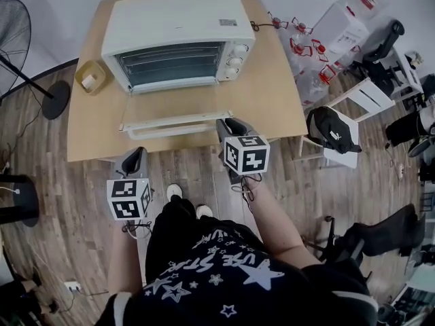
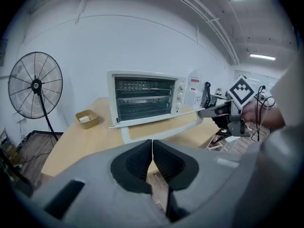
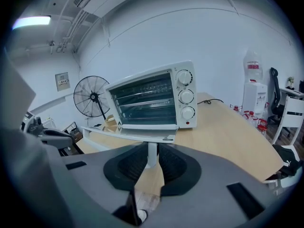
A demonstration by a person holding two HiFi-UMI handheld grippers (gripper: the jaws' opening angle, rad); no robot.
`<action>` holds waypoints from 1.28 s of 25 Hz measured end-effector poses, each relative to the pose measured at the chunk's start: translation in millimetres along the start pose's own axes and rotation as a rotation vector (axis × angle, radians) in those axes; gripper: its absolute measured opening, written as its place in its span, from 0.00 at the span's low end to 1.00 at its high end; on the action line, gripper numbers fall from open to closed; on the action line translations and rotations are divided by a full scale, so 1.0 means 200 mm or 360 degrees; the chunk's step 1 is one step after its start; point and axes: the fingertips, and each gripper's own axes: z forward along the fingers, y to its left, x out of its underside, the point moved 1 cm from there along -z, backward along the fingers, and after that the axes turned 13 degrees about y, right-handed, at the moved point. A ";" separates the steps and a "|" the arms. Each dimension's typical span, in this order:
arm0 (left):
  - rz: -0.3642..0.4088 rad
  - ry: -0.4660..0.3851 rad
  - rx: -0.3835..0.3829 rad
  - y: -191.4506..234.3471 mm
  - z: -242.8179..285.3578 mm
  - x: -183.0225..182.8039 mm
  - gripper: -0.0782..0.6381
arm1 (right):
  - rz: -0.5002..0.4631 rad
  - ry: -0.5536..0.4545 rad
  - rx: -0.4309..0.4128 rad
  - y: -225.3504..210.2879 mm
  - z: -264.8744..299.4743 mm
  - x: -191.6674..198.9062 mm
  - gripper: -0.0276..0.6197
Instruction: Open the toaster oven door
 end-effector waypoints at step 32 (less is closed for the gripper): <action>-0.0060 0.0148 -0.0055 -0.13 -0.03 0.31 0.14 | -0.0026 0.0192 -0.0041 -0.06 0.25 0.46 0.15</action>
